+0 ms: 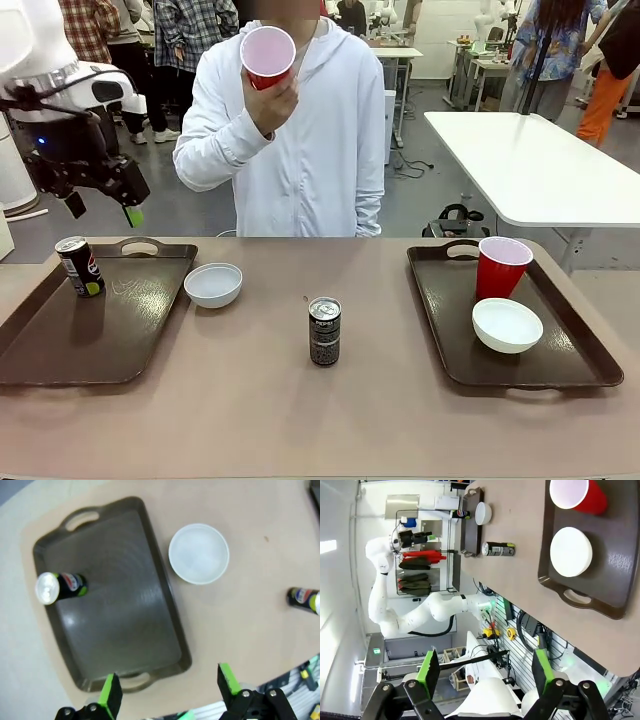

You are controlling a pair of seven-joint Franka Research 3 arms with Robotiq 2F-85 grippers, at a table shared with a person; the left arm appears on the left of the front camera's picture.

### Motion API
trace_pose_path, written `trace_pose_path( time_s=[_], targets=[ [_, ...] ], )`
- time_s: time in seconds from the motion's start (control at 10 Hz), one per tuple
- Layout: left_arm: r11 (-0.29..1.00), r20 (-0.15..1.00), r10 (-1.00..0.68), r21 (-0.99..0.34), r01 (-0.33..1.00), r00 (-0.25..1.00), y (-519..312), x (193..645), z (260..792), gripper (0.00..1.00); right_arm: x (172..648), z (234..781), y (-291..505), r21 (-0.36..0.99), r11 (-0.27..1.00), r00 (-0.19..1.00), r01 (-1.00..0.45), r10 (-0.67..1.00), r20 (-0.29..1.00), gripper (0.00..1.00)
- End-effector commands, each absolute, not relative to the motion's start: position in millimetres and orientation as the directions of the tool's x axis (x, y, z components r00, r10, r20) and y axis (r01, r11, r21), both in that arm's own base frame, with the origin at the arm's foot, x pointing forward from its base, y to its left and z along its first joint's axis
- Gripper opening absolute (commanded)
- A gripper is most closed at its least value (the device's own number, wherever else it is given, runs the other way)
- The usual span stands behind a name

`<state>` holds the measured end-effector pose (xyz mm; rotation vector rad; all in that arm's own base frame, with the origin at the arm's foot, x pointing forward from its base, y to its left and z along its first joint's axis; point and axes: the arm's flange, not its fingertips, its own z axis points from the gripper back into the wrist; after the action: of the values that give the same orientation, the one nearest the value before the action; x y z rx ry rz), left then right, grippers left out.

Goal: Prepare tableware on both trays.
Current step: Pick up a Picnic Bowl from the table and place it on a Handle tray.

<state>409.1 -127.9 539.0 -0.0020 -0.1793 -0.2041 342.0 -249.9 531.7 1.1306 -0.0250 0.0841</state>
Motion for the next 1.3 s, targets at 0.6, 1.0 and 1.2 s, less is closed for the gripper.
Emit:
trace_pose_path(
  time_s=[0.6,1.0,1.2],
  targets=[
    [0.988,0.134,-0.150,0.047,0.145,0.980,-135,464,427,1.00,337,526,-248,0.898,0.433,0.997,-0.077,0.051,0.061,0.96],
    [0.925,-0.064,-0.363,0.096,0.368,0.929,-127,343,483,1.00,337,526,-248,0.898,0.433,0.997,-0.077,0.051,0.061,0.96],
    [0.932,-0.079,-0.347,0.077,0.353,0.934,-117,324,485,1.00,337,526,-248,0.898,0.433,0.997,-0.077,0.051,0.061,0.96]
  ],
)
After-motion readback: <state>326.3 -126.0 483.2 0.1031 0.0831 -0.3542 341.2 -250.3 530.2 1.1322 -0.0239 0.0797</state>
